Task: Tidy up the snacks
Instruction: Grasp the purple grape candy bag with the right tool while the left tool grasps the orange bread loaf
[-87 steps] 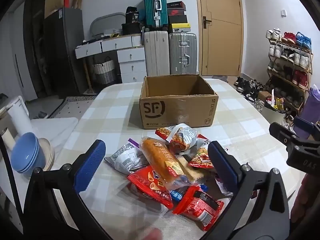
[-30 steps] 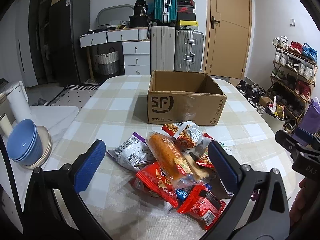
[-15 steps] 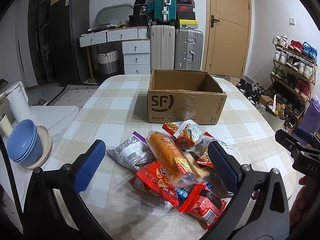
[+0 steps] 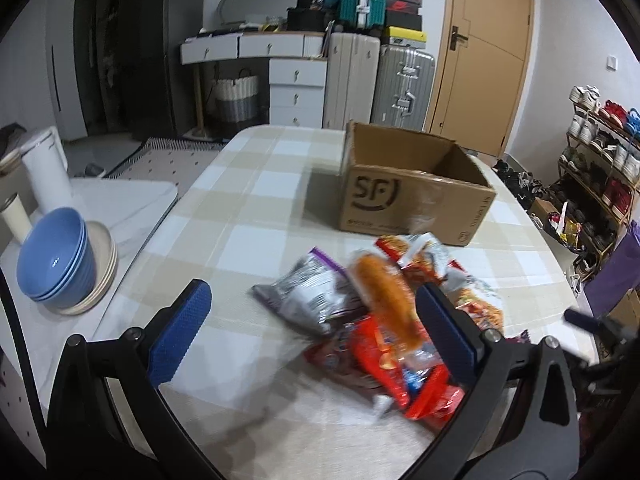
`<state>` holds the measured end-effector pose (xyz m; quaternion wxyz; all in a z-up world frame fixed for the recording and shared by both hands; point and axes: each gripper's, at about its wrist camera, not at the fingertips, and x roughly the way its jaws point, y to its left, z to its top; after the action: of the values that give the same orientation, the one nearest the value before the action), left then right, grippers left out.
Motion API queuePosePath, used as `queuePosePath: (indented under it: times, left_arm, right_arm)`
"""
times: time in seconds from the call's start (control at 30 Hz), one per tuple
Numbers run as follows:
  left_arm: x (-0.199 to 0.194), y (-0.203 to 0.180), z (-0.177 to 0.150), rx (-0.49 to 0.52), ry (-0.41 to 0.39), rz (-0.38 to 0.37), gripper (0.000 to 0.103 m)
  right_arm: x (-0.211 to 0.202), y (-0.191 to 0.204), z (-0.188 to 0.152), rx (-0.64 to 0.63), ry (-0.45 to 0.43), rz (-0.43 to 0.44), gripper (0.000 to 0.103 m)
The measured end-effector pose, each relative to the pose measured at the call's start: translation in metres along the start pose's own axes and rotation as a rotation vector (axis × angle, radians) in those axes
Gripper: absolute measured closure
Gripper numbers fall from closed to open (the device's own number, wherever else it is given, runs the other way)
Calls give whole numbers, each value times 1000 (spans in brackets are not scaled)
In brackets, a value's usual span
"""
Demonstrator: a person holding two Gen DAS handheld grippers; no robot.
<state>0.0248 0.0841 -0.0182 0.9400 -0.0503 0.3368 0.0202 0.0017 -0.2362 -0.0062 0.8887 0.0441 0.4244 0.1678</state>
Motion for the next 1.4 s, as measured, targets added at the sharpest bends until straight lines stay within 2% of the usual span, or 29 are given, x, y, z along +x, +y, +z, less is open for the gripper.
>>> queuePosePath:
  times: [0.13, 0.3, 0.37, 0.43, 0.5, 0.53, 0.57, 0.73, 1.0, 1.2, 1.27, 1.4]
  left_arm:
    - [3, 22, -1, -36, 36, -4, 1]
    - [7, 32, -1, -74, 60, -20, 1]
    - [9, 30, -2, -72, 68, -27, 1]
    - [10, 22, -3, -56, 77, -25, 1]
    - [11, 17, -4, -39, 80, -23, 1]
    - [11, 15, -4, -31, 83, -21, 1]
    - [13, 13, -4, -25, 86, -19, 1]
    - [17, 13, -5, -28, 98, -11, 1]
    - [25, 29, -4, -88, 131, 1, 1]
    - [40, 41, 1, -163, 186, -77, 1]
    - [57, 39, 7, -186, 256, -154, 1]
    - [86, 26, 17, -188, 354, -235, 2]
  right_arm:
    - [25, 6, -9, -49, 91, -38, 0]
    - [42, 8, -14, -53, 143, -1, 1]
    - [48, 9, -15, -69, 162, 8, 4]
    - [53, 12, -18, -77, 191, 16, 24]
    - [56, 12, -20, -76, 205, 25, 30]
    - [55, 13, -20, -83, 199, 27, 39]
    - [56, 14, -19, -82, 201, 43, 43]
    - [50, 15, -19, -85, 180, 56, 53]
    - [24, 19, -15, -59, 96, 137, 55]
    - [1, 17, -7, -18, 19, 195, 55]
    - [-5, 16, -4, -7, -1, 209, 55]
    - [-10, 12, -2, 3, -19, 231, 55]
